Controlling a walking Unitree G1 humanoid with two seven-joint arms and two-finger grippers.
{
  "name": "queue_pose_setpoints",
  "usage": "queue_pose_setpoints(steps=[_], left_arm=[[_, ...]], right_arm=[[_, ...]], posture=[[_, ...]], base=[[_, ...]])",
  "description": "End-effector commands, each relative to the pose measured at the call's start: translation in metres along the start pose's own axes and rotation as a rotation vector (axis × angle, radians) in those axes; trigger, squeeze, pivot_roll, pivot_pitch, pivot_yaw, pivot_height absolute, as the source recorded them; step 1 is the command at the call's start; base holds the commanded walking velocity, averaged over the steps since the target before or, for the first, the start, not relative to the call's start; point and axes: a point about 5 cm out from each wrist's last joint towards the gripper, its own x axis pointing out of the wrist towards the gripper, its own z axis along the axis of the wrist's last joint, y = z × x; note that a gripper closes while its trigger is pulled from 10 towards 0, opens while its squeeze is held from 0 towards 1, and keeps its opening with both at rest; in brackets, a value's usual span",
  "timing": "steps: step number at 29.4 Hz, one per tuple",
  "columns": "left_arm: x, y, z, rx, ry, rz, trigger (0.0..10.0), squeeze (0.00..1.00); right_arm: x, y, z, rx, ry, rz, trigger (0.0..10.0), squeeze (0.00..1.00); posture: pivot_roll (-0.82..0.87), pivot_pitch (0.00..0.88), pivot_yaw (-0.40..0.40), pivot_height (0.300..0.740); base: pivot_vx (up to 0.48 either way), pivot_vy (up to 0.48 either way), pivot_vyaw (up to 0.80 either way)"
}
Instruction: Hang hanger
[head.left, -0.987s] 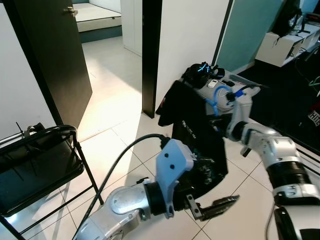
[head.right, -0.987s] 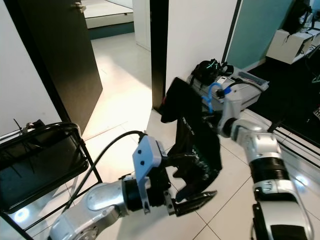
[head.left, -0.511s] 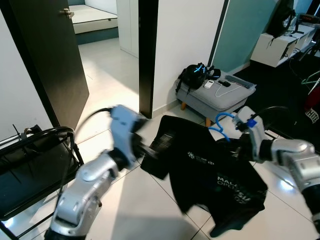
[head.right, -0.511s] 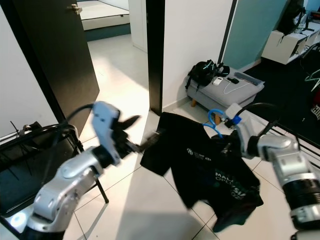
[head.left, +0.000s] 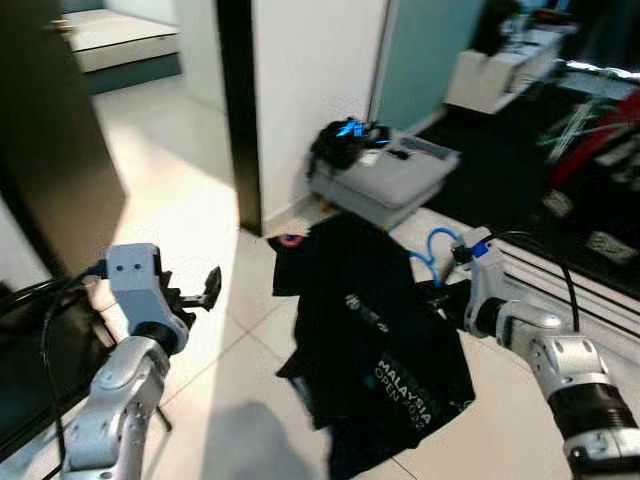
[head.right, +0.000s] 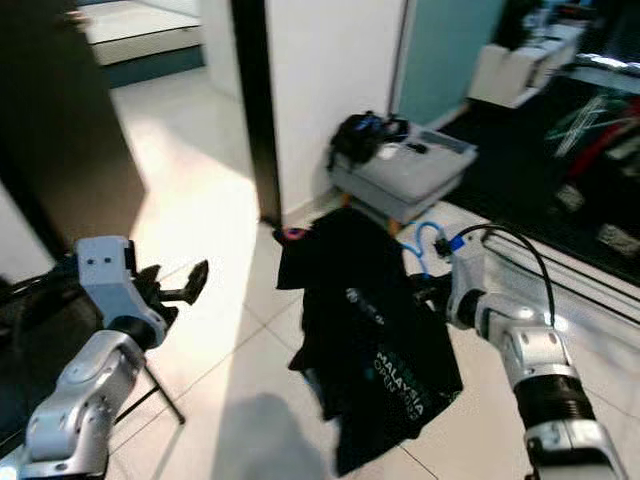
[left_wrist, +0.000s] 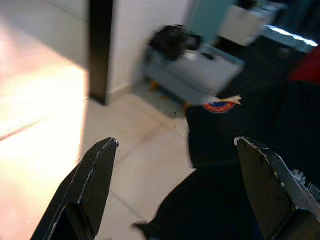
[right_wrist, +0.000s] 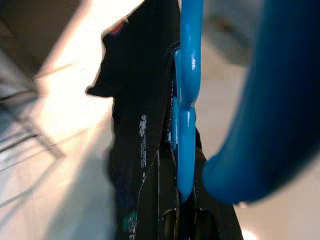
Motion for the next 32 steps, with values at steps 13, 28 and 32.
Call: queue_pose_setpoints(steps=[13, 28, 32], left_arm=[[-0.007, -0.036, 0.006, 0.036, -0.024, -0.310, 10.0, 0.00], [-0.025, -0.067, 0.049, 0.418, -0.058, -0.898, 10.0, 0.00], [-0.030, -0.069, 0.055, 0.511, -0.034, -1.004, 10.0, 0.00]], right_arm=[[-0.005, 0.024, 0.034, -0.127, -0.043, 0.242, 10.0, 0.00], [-0.052, 0.037, 0.030, -0.480, 0.201, 0.669, 10.0, 0.00], [-0.056, 0.039, 0.037, -0.509, 0.199, 0.700, 10.0, 0.00]], posture=[[-0.02, 0.024, -0.079, 0.740], [-0.03, 0.021, -0.059, 0.740], [-0.03, 0.017, -0.054, 0.740]], base=[[0.000, 0.000, -0.80], [0.000, 0.000, -0.31], [0.000, 0.000, 0.00]])
